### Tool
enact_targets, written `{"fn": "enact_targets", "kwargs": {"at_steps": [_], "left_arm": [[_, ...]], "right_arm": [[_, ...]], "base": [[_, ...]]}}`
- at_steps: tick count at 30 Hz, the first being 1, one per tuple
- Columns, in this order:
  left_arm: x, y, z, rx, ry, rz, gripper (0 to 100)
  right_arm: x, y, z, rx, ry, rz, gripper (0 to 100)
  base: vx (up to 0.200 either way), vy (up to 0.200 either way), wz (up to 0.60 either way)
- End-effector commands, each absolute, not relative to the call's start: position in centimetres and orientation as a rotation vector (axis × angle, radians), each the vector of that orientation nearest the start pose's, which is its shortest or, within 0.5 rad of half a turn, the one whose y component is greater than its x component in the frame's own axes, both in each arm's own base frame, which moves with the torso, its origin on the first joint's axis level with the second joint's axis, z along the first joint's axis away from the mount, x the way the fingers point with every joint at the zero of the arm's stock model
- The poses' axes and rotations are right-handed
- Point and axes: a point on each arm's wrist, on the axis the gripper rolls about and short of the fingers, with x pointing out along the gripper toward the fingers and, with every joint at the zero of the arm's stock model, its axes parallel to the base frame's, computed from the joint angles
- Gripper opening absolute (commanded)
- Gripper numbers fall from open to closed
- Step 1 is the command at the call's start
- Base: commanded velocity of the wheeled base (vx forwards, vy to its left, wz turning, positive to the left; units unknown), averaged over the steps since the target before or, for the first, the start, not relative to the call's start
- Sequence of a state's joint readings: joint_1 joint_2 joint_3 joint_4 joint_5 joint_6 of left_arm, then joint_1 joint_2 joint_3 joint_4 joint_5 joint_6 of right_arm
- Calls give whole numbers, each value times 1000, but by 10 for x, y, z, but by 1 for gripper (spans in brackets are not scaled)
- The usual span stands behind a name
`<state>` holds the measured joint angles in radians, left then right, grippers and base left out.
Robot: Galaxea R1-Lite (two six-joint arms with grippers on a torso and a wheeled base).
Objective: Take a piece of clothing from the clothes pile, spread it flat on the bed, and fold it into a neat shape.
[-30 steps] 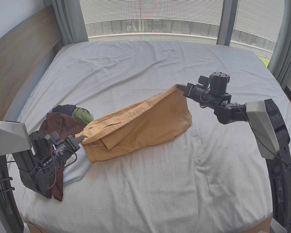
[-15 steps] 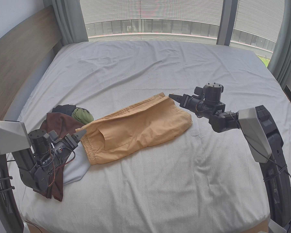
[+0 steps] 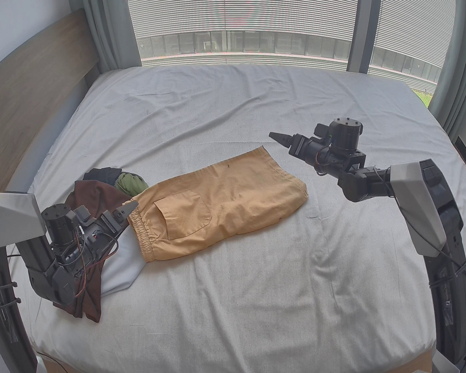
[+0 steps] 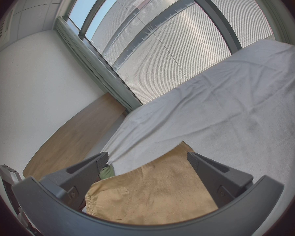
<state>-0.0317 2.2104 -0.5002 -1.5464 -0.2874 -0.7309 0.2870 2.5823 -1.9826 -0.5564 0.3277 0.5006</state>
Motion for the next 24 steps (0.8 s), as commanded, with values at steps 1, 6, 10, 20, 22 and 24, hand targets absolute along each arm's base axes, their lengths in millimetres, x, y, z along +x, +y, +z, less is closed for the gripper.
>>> {"fn": "enact_targets", "kwargs": {"at_steps": [1, 6, 10, 20, 22, 24], "left_arm": [[313, -30, 57, -736, 281, -327, 100], [298, -46, 77, -720, 266, -427, 100], [290, -55, 90, -703, 244, -487, 100], [281, -63, 96, -584, 236, -601, 100], [281, -63, 95, -552, 227, -602, 100], [281, -64, 96, -526, 214, -606, 100]], "right_arm": [[478, 151, 159, 473, 191, 599, 100], [447, 141, 145, 473, 230, 592, 100], [431, 137, 140, 472, 230, 594, 100], [417, 133, 114, 482, 239, 609, 100], [417, 135, 101, 483, 253, 618, 100], [418, 139, 87, 483, 264, 621, 100]], "base": [[0, 0, 0], [0, 0, 0], [0, 0, 0], [0, 0, 0], [0, 0, 0], [0, 0, 0]]}}
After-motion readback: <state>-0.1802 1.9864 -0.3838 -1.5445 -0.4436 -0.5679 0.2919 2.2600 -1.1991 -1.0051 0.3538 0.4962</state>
